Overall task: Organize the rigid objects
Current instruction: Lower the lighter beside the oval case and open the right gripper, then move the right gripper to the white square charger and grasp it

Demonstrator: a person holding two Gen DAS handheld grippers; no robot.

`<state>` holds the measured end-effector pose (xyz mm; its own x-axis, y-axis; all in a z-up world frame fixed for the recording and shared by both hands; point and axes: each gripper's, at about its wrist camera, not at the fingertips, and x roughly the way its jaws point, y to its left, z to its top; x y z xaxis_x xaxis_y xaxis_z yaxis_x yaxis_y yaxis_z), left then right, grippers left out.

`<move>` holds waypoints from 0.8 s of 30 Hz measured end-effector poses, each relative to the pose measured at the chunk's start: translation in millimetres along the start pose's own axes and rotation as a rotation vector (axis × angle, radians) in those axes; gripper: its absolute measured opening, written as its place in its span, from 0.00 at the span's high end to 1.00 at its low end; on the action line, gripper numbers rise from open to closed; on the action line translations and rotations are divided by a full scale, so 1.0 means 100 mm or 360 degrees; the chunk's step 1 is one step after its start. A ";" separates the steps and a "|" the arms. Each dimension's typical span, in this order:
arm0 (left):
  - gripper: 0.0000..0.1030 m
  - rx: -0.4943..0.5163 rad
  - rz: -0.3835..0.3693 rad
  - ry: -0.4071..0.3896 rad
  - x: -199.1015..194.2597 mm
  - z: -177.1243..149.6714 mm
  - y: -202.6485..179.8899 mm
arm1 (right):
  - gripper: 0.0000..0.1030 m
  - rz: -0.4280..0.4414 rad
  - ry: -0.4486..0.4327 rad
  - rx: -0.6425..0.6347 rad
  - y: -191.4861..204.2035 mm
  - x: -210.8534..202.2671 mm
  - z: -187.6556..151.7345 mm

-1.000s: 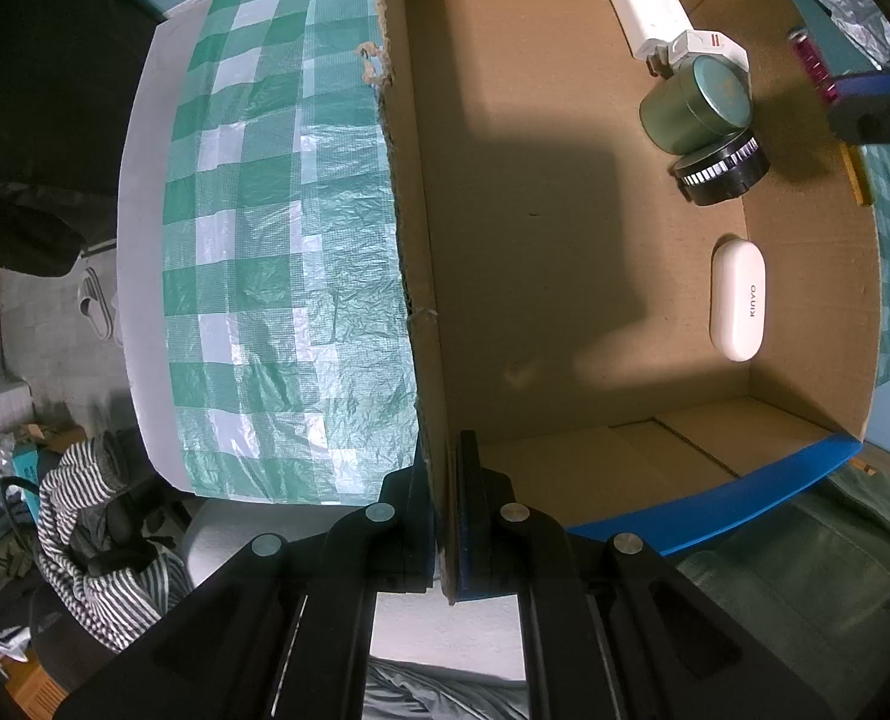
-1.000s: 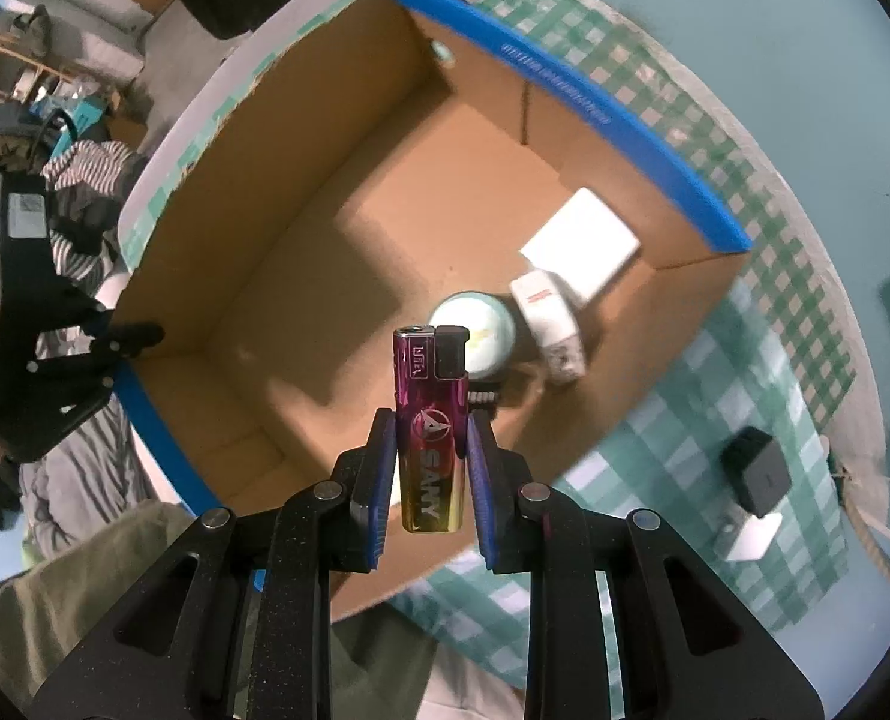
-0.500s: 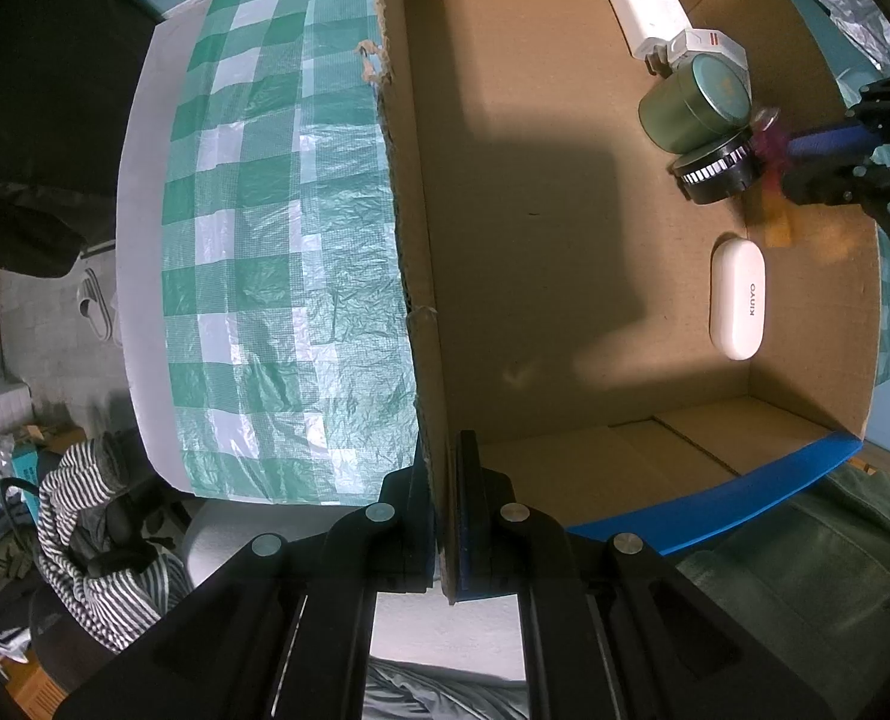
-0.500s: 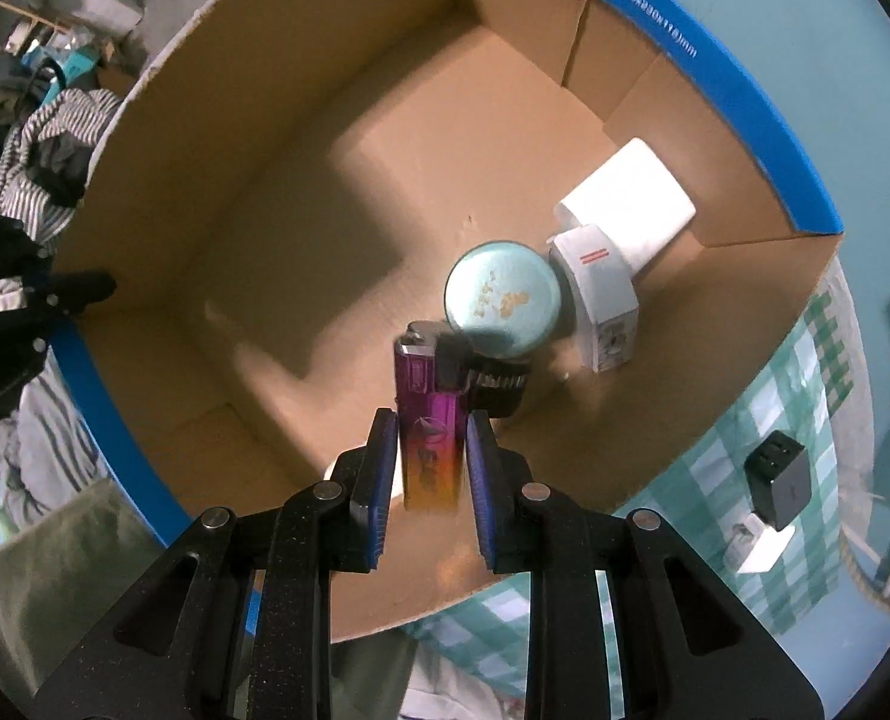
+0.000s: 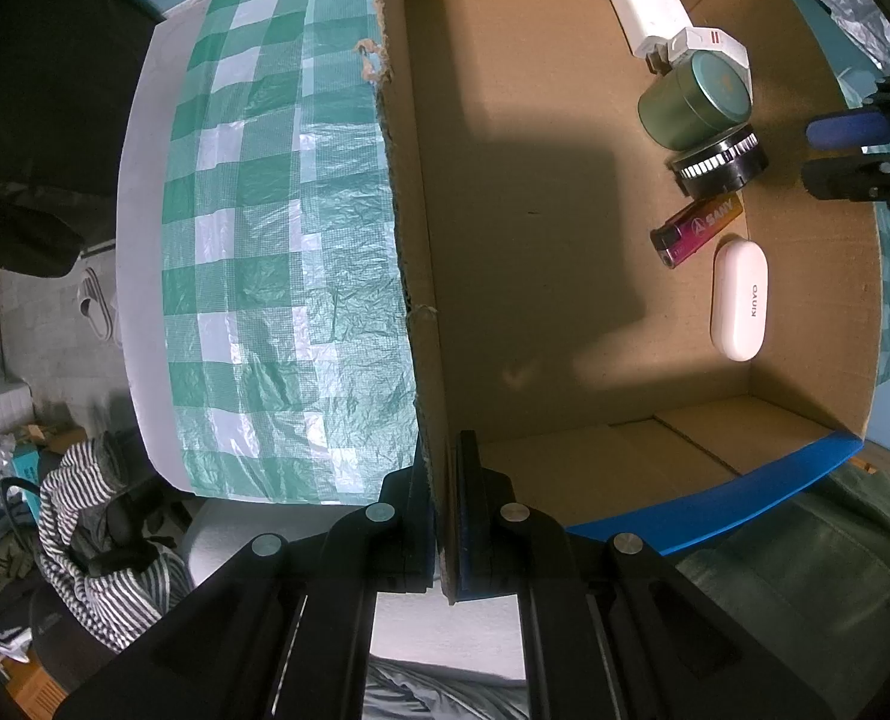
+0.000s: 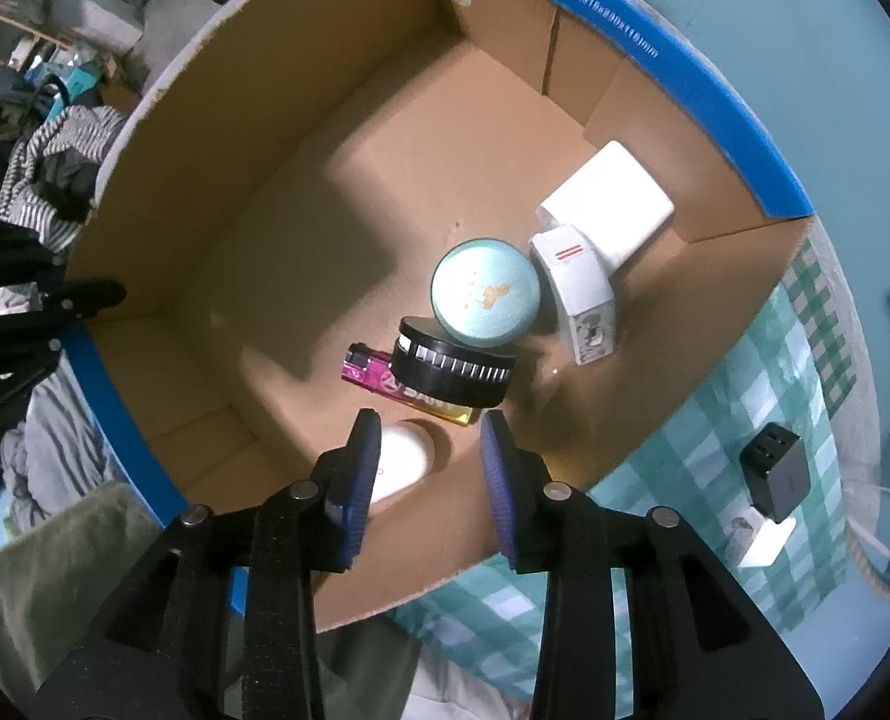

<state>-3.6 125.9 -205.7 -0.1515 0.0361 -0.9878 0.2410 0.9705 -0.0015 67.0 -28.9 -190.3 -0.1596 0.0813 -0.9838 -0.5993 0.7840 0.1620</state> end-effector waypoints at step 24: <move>0.95 0.0005 0.0006 -0.0002 -0.01 -0.03 -0.01 | 0.44 -0.0014 -0.0180 0.0201 -0.58 -0.60 -0.52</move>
<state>-6.8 126.1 -204.0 -0.1492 0.0396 -0.9880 0.2449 0.9695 0.0019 70.4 -111.1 -136.2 -0.0613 0.1370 -0.9887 -0.4957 0.8556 0.1493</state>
